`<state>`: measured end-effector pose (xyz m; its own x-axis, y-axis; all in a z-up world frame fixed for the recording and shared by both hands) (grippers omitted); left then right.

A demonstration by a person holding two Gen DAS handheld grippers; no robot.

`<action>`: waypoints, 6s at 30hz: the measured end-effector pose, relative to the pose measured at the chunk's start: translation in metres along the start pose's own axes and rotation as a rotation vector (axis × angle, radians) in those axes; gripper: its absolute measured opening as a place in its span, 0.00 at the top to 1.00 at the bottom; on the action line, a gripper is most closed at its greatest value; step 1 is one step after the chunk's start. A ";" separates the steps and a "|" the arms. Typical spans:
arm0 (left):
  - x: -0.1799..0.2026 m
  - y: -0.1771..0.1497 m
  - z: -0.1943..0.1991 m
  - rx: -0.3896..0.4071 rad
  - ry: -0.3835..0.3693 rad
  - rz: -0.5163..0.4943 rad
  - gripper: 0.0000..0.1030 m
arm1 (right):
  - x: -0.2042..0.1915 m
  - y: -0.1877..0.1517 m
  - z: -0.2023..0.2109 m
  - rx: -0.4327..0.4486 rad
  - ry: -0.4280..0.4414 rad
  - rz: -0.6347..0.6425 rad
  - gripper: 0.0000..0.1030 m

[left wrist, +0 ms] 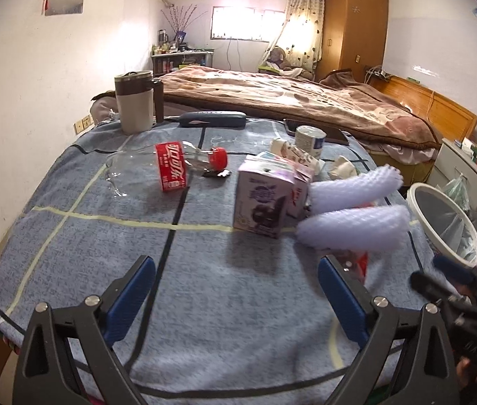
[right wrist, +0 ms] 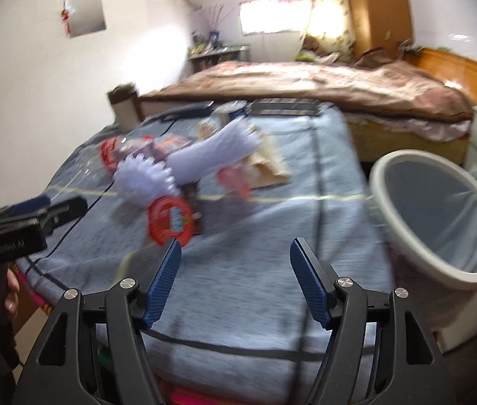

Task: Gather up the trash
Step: 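Grasp the red round lid with the right tool while the left tool approaches the purple carton, then grasp the purple milk carton with the left tool while the right tool lifts the red lid, then carry both items over the white bin and open both tools to drop them, then move both tools back over the bed toward the white foam nets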

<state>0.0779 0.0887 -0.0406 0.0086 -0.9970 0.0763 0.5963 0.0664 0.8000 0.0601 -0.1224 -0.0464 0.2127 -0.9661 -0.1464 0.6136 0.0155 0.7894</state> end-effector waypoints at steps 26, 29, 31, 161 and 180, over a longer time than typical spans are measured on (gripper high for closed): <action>-0.016 0.036 -0.041 -0.017 -0.068 0.046 0.05 | -0.032 0.015 -0.061 -0.123 0.190 0.036 0.53; -0.011 0.038 -0.047 -0.027 -0.093 0.051 0.05 | -0.030 0.015 -0.058 -0.114 0.179 0.039 0.53; -0.005 0.040 -0.051 -0.035 -0.104 0.042 0.05 | -0.025 0.016 -0.055 -0.102 0.157 0.039 0.53; 0.123 0.049 -0.020 -0.004 -0.297 -0.213 0.28 | 0.131 0.027 0.029 0.018 -0.207 -0.155 0.34; 0.102 0.032 -0.078 -0.167 -0.396 -0.292 0.28 | 0.084 0.021 0.014 -0.016 -0.192 -0.111 0.34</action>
<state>0.1610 -0.0137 -0.0534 -0.4620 -0.8802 0.1091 0.6485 -0.2513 0.7185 0.0804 -0.2071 -0.0338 -0.0045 -0.9934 -0.1146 0.6372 -0.0912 0.7653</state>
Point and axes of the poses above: each gripper's, at about its wrist camera, not at the fingertips, and z roughly against the way its jaws point, x to its right, y to its top, the point moved 3 cm from there along -z, roughly the way its jaws point, and after that the axes turned 4 degrees about x, right-handed, at the moved point
